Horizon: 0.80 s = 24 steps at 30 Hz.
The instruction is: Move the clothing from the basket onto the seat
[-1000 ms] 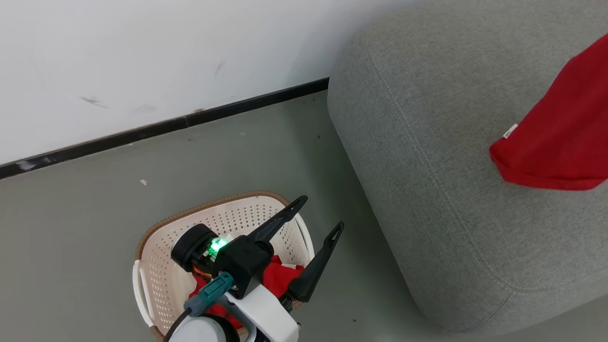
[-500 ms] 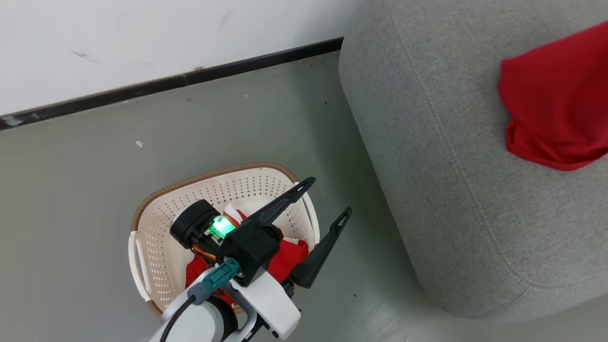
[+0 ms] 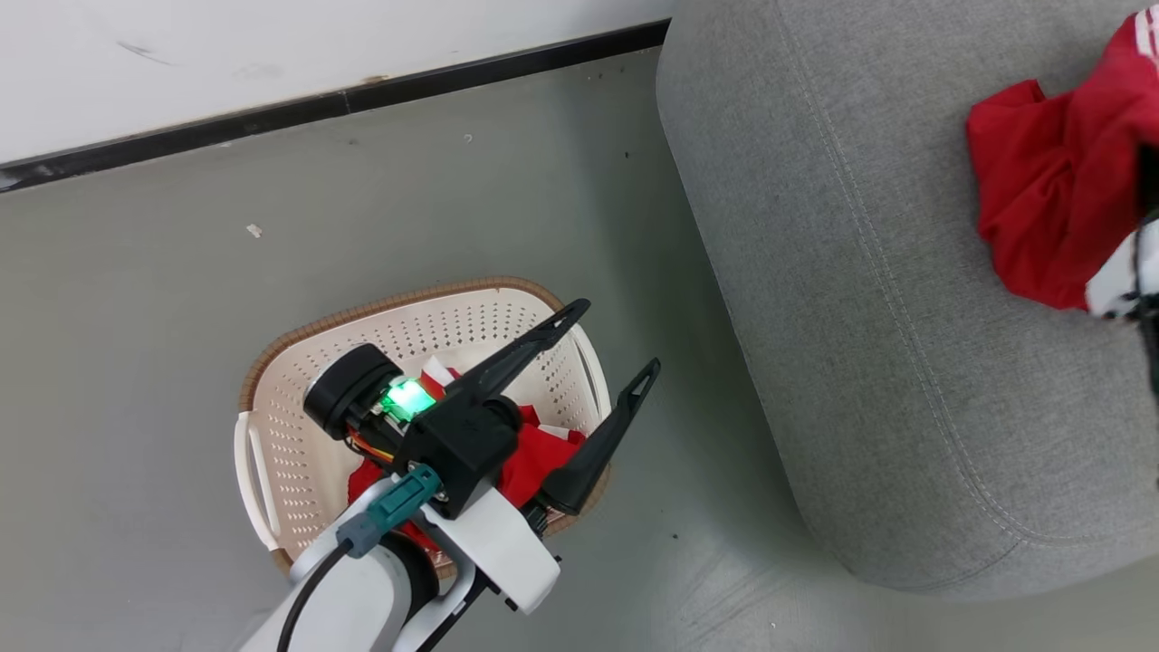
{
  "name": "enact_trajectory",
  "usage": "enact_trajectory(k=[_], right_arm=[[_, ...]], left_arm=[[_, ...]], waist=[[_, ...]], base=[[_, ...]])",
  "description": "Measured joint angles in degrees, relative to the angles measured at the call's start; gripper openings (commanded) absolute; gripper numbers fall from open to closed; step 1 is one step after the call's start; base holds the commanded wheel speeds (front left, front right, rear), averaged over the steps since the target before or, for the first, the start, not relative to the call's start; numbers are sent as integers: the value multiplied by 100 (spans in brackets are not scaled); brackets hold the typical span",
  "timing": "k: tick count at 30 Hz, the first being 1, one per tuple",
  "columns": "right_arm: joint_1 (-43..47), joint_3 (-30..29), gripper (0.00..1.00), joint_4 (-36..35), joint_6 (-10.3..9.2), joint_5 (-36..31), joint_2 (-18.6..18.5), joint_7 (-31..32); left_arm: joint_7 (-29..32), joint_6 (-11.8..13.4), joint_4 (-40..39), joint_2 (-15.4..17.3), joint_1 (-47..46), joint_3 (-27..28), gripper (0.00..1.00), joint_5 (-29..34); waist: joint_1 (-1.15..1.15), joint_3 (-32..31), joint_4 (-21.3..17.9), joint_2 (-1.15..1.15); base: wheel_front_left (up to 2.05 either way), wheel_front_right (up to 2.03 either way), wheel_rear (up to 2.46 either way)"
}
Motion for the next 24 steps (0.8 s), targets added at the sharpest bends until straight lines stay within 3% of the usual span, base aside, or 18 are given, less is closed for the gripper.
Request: enact_trajectory(k=[6,8,10,11,12,19,24], right_arm=[[182,1,3,229,0,-8,122,-77],[198,-2,32,286,0,0,153,-92],[210,-3,50,314,0,2,192,-116],[212,-2,78,316,0,8,208,-118],[212,-5,100,315,0,8,215,-118],[359,3,100,230,0,10,203,-123],[642,121,100,-468,0,10,212,-124]], left_arm=[[-49,-5,81,16,-3,32,100,-7],[-78,-7,121,22,-3,45,100,-8],[-94,-8,140,19,-3,49,100,-12],[-97,-8,151,19,-3,51,100,-16],[-100,-8,159,19,-3,54,100,-18],[-198,-8,252,10,-3,68,100,-58],[-292,-7,334,5,-2,155,100,-108]], waist=[[0,-28,-75,0],[0,-43,-101,0],[0,-60,-128,0],[0,-70,-142,0],[0,-80,-156,0],[0,-163,-264,0],[0,-244,-350,0]], base=[[0,0,0],[0,0,0],[0,0,0],[0,0,0],[0,0,0],[0,0,0],[0,0,0]])
